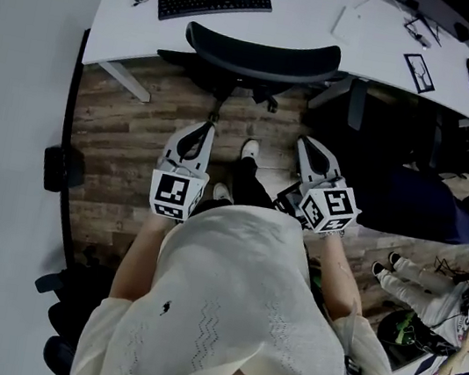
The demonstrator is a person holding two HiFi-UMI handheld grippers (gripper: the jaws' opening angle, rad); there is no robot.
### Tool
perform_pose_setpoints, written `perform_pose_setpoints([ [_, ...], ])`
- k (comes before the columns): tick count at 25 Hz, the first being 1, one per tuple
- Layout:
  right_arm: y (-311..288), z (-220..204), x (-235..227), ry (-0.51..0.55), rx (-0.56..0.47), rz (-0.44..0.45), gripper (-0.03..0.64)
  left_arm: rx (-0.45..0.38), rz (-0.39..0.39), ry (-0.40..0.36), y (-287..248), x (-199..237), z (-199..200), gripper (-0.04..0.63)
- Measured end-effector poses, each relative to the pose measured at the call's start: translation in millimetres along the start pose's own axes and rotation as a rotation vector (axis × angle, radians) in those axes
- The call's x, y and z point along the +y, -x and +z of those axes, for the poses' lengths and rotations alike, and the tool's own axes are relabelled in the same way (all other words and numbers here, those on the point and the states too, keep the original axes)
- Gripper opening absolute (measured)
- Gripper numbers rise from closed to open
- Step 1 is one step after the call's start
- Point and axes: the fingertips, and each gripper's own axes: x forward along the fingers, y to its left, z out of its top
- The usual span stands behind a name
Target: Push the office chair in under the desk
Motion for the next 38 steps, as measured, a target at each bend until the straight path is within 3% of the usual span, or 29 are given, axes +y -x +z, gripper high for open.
perform_pose_setpoints([
  [5,9.8,25.9,1.8,0.023,-0.057,-0.007,0.002,-0.048,0.019,0.021,8.3,3.4,20.2,0.014],
  [19,32.6,103.4,23.0,0.102,-0.209,0.038,0.0,-0.222,0.072,-0.012,42.2,28.9,106.8,0.014],
  [38,47.1,124.7,16.4,0.126,-0.239,-0.026,0.0,-0.223,0.07,-0.055,54.9,23.2,116.3,0.014],
])
